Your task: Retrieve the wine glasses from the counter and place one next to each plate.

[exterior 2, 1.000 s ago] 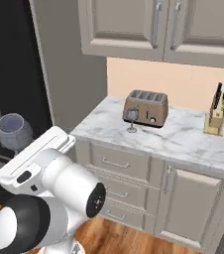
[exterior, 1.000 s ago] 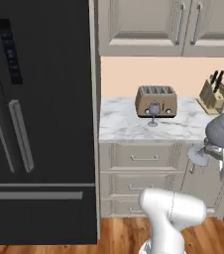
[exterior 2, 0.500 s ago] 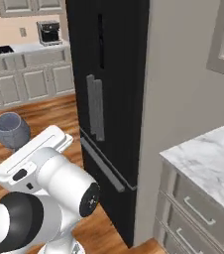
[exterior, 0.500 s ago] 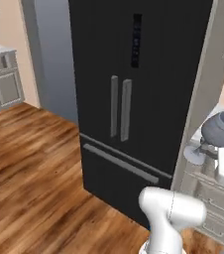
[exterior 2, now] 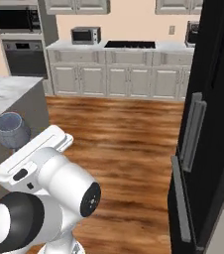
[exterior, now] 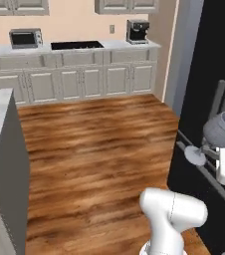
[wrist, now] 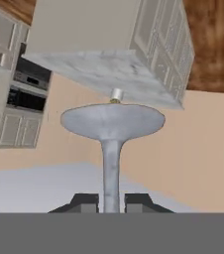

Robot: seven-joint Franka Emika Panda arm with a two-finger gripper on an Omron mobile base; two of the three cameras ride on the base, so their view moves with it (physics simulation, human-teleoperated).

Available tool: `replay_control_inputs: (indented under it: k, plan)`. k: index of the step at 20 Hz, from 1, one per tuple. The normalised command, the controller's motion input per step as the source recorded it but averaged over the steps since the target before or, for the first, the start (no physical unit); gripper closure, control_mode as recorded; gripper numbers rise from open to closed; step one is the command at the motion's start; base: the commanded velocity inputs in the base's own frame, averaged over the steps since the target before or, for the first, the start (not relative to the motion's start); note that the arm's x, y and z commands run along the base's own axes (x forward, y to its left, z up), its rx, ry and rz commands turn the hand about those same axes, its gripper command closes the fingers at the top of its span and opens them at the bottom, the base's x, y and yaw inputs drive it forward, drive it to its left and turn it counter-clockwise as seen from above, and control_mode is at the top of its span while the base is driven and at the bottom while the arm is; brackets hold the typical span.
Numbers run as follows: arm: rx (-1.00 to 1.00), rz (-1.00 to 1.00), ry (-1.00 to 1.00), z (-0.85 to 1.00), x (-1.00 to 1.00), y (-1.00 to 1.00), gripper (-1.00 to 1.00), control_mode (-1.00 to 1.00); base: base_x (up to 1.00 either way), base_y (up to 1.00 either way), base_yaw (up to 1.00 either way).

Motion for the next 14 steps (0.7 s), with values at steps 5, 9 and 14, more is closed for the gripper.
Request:
replay_control_inputs:
  k: [5,9,14]
  plan:
    - [0.0,0.0,0.0,0.0,0.0,0.0,1.0,1.0,0.01,0.0,1.0]
    - [0.0,0.0,0.0,0.0,0.0,0.0,1.0,1.0,0.01,0.0,1.0]
    - [0.0,0.0,0.0,0.0,0.0,0.0,1.0,1.0,0.0,0.0,1.0]
